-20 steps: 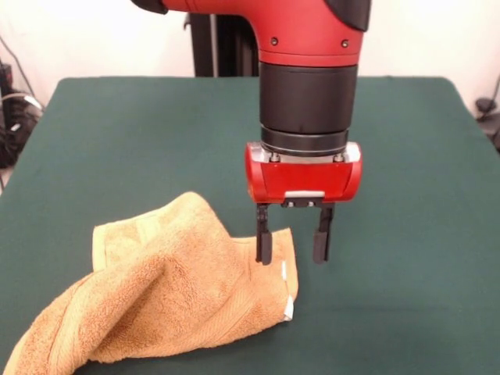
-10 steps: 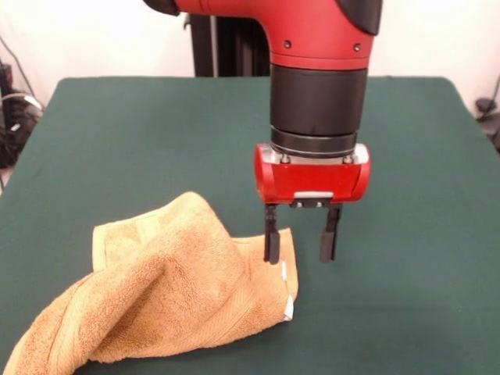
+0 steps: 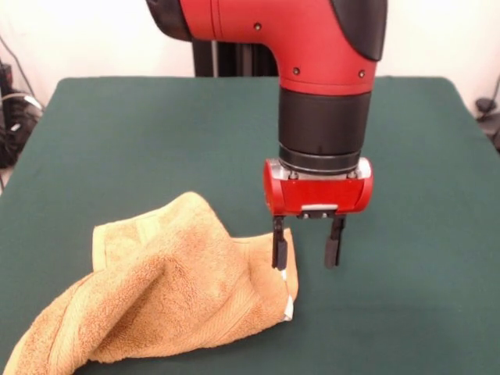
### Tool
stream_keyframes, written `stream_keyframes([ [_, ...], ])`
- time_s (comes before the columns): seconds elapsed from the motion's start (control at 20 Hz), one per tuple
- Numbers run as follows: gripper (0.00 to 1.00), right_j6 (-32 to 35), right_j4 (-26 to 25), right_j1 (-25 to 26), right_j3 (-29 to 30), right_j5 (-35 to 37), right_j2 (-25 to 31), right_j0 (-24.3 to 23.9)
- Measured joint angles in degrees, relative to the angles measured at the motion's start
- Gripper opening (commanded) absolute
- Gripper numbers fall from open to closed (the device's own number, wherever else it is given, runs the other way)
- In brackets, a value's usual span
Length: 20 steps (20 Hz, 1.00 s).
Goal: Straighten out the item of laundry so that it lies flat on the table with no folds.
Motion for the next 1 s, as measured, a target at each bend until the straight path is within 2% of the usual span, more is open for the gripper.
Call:
stream_keyframes([
  [1.0, 1.00, 0.0, -0.3, 2.2, 0.0, 0.0, 0.0, -0.2],
])
